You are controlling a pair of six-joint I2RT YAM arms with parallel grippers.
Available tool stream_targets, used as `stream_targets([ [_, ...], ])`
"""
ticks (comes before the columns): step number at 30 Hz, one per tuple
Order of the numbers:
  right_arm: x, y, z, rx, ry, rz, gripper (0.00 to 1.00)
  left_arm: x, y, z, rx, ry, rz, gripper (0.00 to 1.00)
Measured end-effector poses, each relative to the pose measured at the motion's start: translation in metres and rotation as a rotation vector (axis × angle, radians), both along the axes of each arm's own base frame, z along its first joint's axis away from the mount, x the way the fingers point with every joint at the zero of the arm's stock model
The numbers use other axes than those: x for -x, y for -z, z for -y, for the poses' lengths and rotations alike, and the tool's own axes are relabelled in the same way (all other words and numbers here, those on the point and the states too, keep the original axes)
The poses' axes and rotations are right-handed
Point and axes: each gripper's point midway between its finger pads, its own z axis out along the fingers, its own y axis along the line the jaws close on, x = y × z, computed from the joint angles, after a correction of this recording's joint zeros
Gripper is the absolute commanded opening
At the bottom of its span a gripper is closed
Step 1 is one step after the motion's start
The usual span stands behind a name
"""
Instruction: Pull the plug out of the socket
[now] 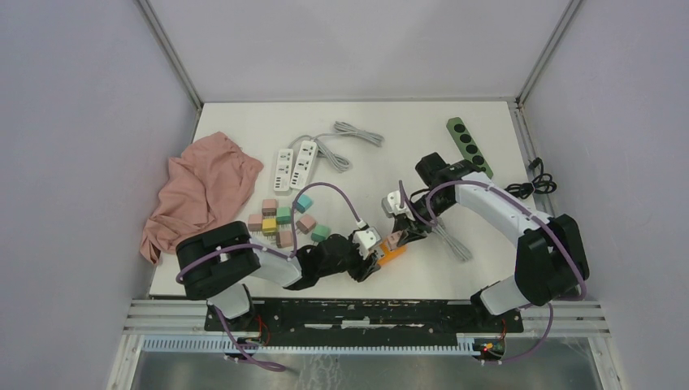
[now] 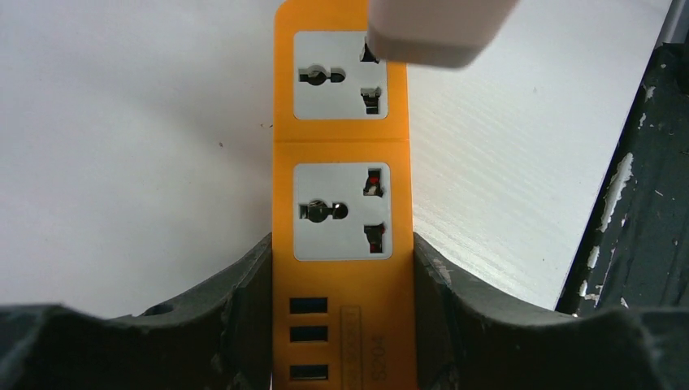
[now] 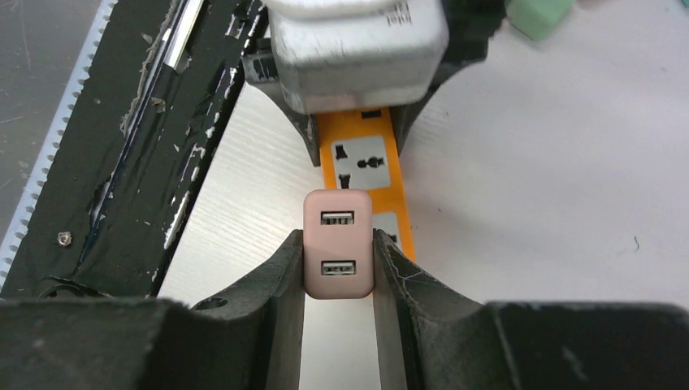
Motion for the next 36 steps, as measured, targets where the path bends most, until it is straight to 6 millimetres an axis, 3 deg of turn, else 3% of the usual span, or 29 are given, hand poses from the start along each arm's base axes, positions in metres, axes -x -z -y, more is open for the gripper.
stream_targets([
  [3,-0.006,-0.001,0.008,0.006,0.036,-0.010,0.00,0.000,0.000,-0.002,-0.004,-0.008,-0.010,0.74],
  [6,-0.009,-0.003,0.013,0.008,0.059,-0.022,0.00,-0.001,-0.004,-0.004,0.000,-0.025,-0.014,0.82],
  [16,-0.014,-0.020,0.014,-0.021,0.109,-0.061,0.00,-0.006,-0.050,-0.009,0.091,-0.069,0.019,0.84],
  [21,-0.019,-0.031,0.012,-0.041,0.199,-0.146,0.00,-0.004,-0.090,-0.021,0.196,-0.100,0.055,0.90],
  [23,-0.022,-0.035,0.009,-0.042,0.254,-0.198,0.00,-0.005,-0.107,-0.026,0.240,-0.119,0.072,0.99],
  [27,-0.039,-0.041,0.001,-0.034,0.419,-0.313,0.00,-0.008,-0.139,-0.037,0.326,-0.173,0.094,0.99],
  [32,-0.061,-0.054,-0.010,-0.057,0.621,-0.507,0.00,-0.016,-0.140,-0.048,0.311,-0.249,0.047,0.99],
  [36,-0.074,-0.054,-0.017,-0.060,0.720,-0.678,0.00,-0.023,-0.143,-0.050,0.282,-0.311,-0.005,1.00],
])
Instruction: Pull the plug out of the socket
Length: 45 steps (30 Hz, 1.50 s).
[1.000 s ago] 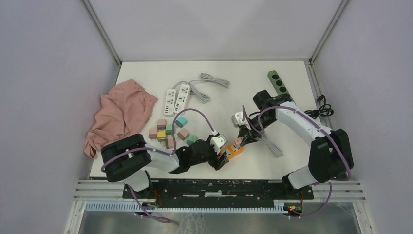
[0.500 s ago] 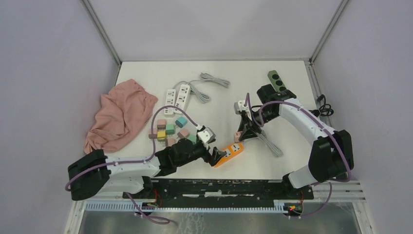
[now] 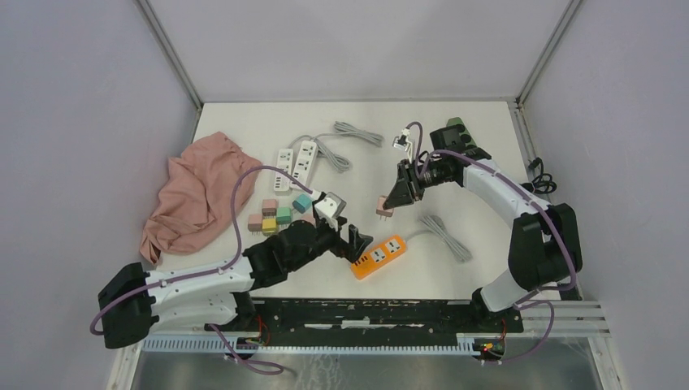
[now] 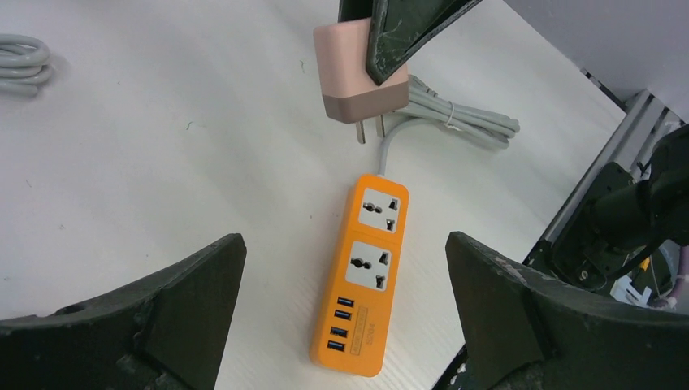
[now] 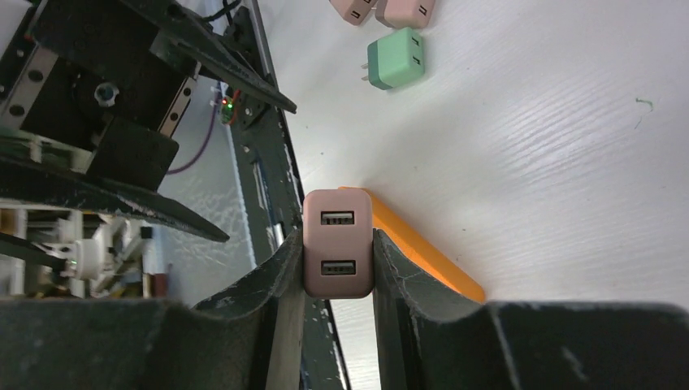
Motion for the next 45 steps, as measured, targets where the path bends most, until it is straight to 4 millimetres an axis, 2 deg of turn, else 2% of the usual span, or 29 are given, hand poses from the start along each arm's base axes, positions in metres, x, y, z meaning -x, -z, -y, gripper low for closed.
stream_targets([
  [4,-0.005,0.005,-0.003,-0.007,0.048,-0.120,0.00,-0.008,-0.002,0.003,-0.015,-0.053,-0.054,0.99],
  [9,-0.006,0.008,-0.004,-0.003,0.075,-0.191,0.00,-0.011,0.007,0.005,-0.057,-0.079,-0.103,0.98],
  [15,-0.007,0.009,-0.003,0.000,0.093,-0.220,0.01,-0.015,0.017,0.009,-0.093,-0.099,-0.139,0.95],
  [24,-0.010,0.020,-0.003,0.016,0.112,-0.280,0.02,-0.027,0.012,0.026,-0.098,-0.155,-0.195,0.88],
  [28,-0.011,0.024,-0.003,0.021,0.116,-0.300,0.02,-0.036,0.013,0.033,-0.118,-0.195,-0.216,0.87],
  [32,-0.011,0.025,-0.003,0.023,0.116,-0.305,0.02,-0.048,0.016,0.043,-0.148,-0.245,-0.235,0.82],
  [38,-0.011,0.027,-0.003,0.027,0.118,-0.307,0.02,-0.061,0.022,0.056,-0.187,-0.284,-0.252,0.66],
  [42,-0.012,0.029,-0.002,0.033,0.123,-0.301,0.03,-0.064,0.025,0.064,-0.202,-0.289,-0.263,0.52],
  [43,-0.013,0.029,-0.002,0.037,0.126,-0.300,0.04,-0.064,0.026,0.066,-0.203,-0.288,-0.265,0.46],
  [45,-0.013,0.030,-0.002,0.040,0.128,-0.302,0.08,-0.064,0.026,0.069,-0.207,-0.286,-0.266,0.24],
])
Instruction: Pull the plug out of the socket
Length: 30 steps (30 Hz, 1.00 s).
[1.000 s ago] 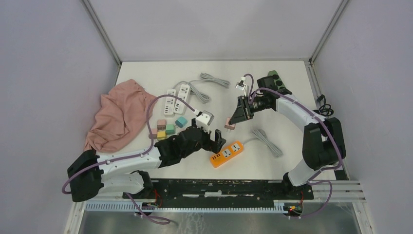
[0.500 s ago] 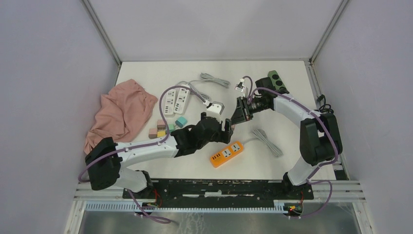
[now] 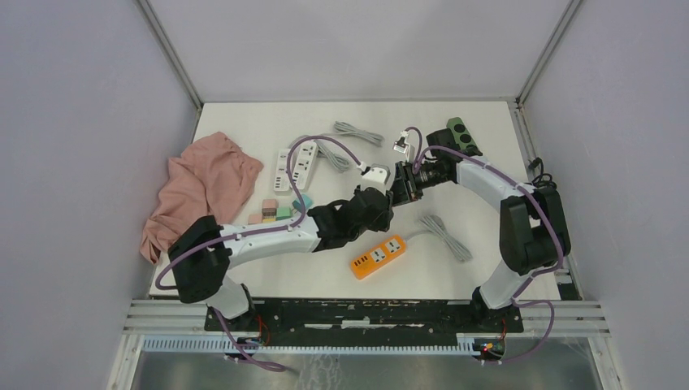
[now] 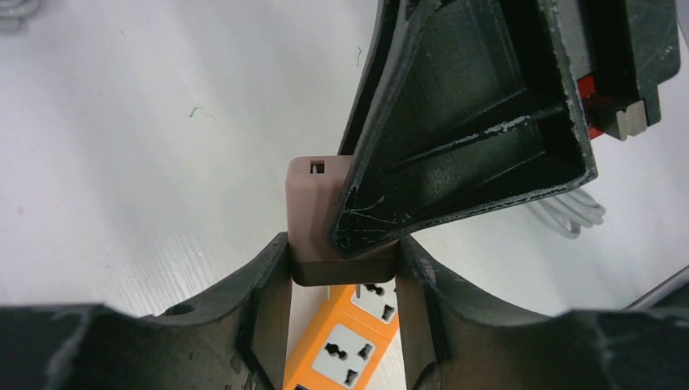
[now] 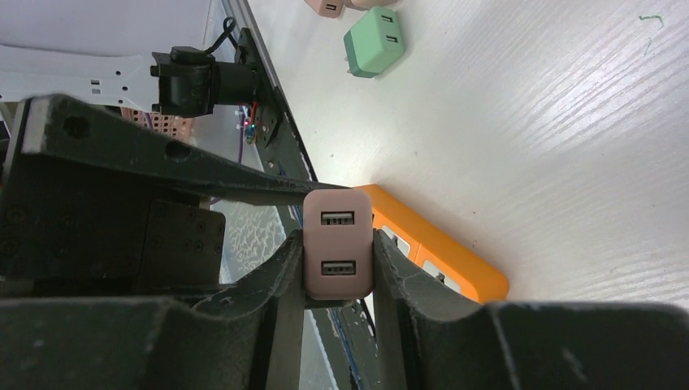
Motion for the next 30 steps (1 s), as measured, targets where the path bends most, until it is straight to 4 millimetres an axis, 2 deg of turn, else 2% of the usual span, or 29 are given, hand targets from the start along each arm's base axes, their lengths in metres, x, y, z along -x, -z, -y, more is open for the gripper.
stream_targets([
  [2,0.000,0.001,0.000,0.002,0.000,-0.003,0.13,0.000,0.001,0.000,-0.004,-0.001,-0.002,0.10],
  [5,0.000,0.002,0.000,0.005,0.000,-0.009,0.29,0.000,0.002,0.000,-0.008,0.000,-0.004,0.03],
  [9,0.001,0.002,0.001,0.007,-0.011,-0.003,0.63,0.001,0.003,-0.001,-0.007,0.002,-0.002,0.03],
  [11,0.002,-0.002,0.001,0.006,-0.026,0.008,0.97,0.003,0.011,-0.009,-0.025,-0.003,-0.003,0.03],
  [15,0.000,-0.006,0.002,0.001,-0.054,0.059,1.00,0.011,0.031,-0.036,-0.074,-0.020,-0.014,0.03],
  [19,0.001,-0.004,0.004,0.017,-0.064,0.076,1.00,0.014,0.040,-0.063,-0.107,-0.063,-0.001,0.03],
  [30,-0.004,-0.002,0.014,0.044,-0.044,0.083,1.00,-0.012,0.057,-0.141,-0.193,-0.277,0.008,0.03],
])
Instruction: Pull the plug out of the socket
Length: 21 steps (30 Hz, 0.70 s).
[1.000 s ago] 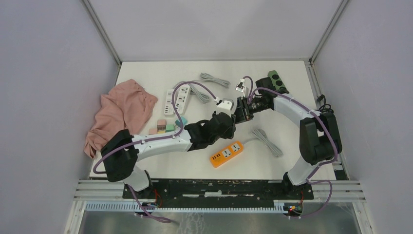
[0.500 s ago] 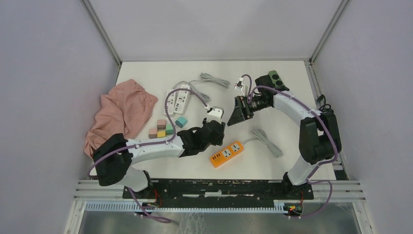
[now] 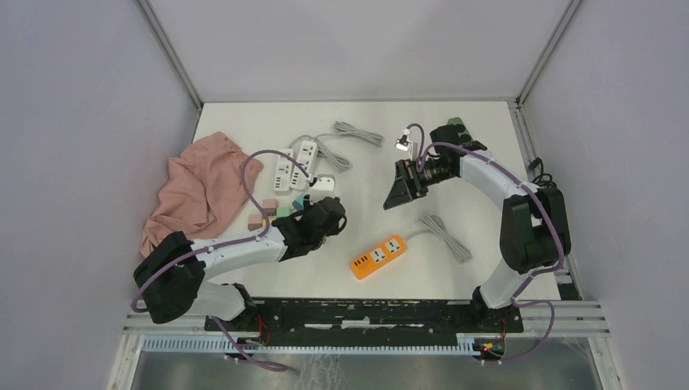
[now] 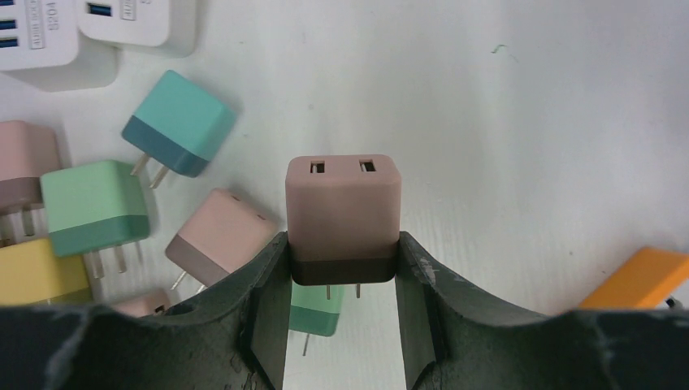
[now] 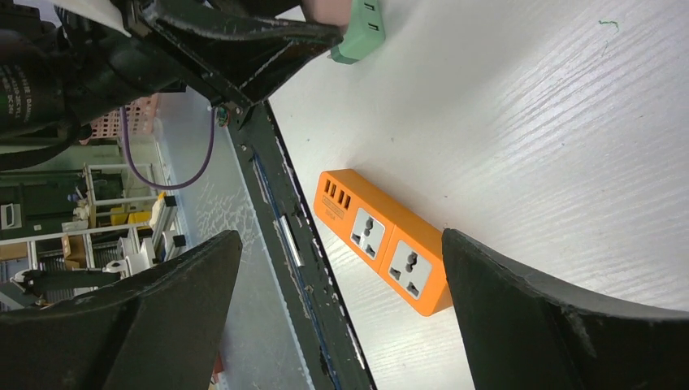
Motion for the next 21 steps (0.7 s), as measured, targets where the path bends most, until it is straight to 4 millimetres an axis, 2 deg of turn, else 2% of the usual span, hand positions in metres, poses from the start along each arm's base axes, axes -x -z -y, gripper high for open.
stream_targets([
  [8,0.001,0.000,0.000,0.001,0.001,-0.004,1.00,-0.011,0.006,-0.023,-0.039,-0.076,-0.010,0.03],
  [16,0.001,0.000,0.001,0.002,0.003,-0.007,1.00,-0.013,0.029,-0.041,-0.124,-0.125,-0.056,0.05],
  [19,0.001,0.000,0.001,0.002,0.003,-0.007,1.00,-0.016,0.033,-0.043,-0.142,-0.142,-0.064,0.11],
  [21,0.001,0.000,0.001,0.002,0.003,-0.007,1.00,-0.018,0.034,-0.043,-0.144,-0.152,-0.066,0.18],
])
